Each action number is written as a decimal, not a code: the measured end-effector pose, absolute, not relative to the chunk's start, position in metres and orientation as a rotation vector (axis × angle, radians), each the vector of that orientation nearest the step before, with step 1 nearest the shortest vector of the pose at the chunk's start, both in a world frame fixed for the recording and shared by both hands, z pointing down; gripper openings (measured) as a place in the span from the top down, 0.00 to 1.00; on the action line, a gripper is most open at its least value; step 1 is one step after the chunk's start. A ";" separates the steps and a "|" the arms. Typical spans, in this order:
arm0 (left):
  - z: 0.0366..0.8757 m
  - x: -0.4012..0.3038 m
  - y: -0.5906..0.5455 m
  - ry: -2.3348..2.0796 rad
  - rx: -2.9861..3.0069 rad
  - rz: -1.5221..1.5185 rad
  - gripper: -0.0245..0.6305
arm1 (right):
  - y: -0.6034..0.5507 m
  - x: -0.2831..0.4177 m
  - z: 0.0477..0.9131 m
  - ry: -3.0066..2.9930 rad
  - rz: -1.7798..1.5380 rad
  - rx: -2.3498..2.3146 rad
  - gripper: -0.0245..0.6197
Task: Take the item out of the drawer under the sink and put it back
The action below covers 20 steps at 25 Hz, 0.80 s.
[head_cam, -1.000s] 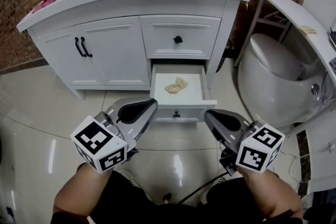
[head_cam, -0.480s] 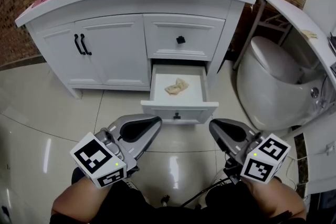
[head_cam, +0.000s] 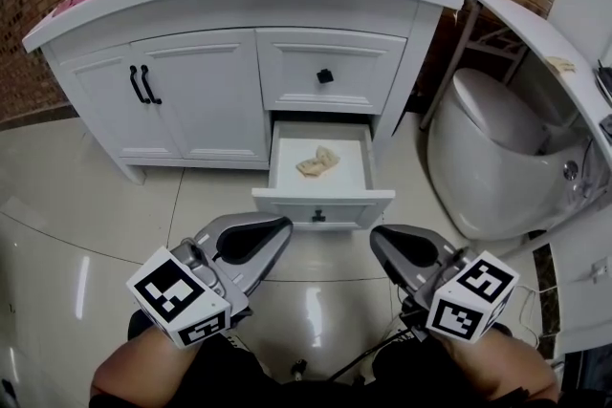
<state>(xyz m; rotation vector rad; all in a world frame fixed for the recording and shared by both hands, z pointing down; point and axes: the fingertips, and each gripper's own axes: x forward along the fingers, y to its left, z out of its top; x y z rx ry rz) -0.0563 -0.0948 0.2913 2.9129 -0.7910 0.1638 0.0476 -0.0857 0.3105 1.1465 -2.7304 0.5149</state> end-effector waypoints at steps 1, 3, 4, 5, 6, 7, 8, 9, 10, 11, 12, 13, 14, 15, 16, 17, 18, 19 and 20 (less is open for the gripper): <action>0.292 -0.056 -0.096 -0.795 2.912 0.164 0.95 | -0.086 0.048 0.310 -2.730 0.515 1.148 0.96; 0.293 -0.056 -0.097 -0.798 2.910 0.167 0.96 | -0.087 0.049 0.309 -2.733 0.516 1.154 0.96; 0.293 -0.056 -0.098 -0.798 2.910 0.168 0.95 | -0.087 0.049 0.308 -2.735 0.516 1.157 0.96; 0.293 -0.056 -0.098 -0.800 2.910 0.167 0.95 | -0.087 0.049 0.308 -2.736 0.515 1.158 0.96; 0.293 -0.056 -0.098 -0.801 2.910 0.166 0.95 | -0.086 0.050 0.308 -2.737 0.513 1.159 0.96; 0.293 -0.056 -0.098 -0.804 2.911 0.164 0.95 | -0.086 0.050 0.308 -2.737 0.513 1.160 0.96; 0.293 -0.057 -0.098 -0.806 2.912 0.162 0.96 | -0.086 0.050 0.308 -2.738 0.512 1.159 0.96; 0.293 -0.057 -0.098 -0.808 2.911 0.161 0.95 | -0.086 0.050 0.308 -2.739 0.512 1.159 0.96; 0.294 -0.057 -0.098 -0.809 2.910 0.162 0.95 | -0.086 0.050 0.308 -2.740 0.512 1.160 0.96; 0.294 -0.057 -0.099 -0.810 2.909 0.162 0.96 | -0.086 0.050 0.307 -2.741 0.512 1.161 0.96; 0.294 -0.057 -0.099 -0.810 2.909 0.163 0.95 | -0.086 0.050 0.307 -2.741 0.511 1.163 0.96; 0.295 -0.057 -0.099 -0.809 2.908 0.164 0.96 | -0.086 0.050 0.306 -2.741 0.510 1.164 0.96; 0.294 -0.057 -0.099 -0.809 2.908 0.165 0.95 | -0.086 0.051 0.306 -2.742 0.510 1.164 0.96; 0.294 -0.057 -0.099 -0.808 2.907 0.165 0.95 | -0.086 0.051 0.306 -2.741 0.510 1.163 0.96; 0.294 -0.056 -0.098 -0.808 2.906 0.165 0.96 | -0.086 0.051 0.305 -2.741 0.510 1.162 0.96; 0.294 -0.056 -0.098 -0.808 2.905 0.165 0.96 | -0.086 0.051 0.305 -2.741 0.511 1.161 0.96; 0.294 -0.056 -0.099 -0.807 2.905 0.165 0.95 | -0.086 0.051 0.305 -2.741 0.511 1.161 0.96; 0.294 -0.056 -0.099 -0.807 2.905 0.164 0.95 | -0.086 0.051 0.305 -2.741 0.511 1.161 0.96; 0.294 -0.056 -0.099 -0.806 2.906 0.163 0.95 | -0.086 0.051 0.305 -2.741 0.511 1.161 0.96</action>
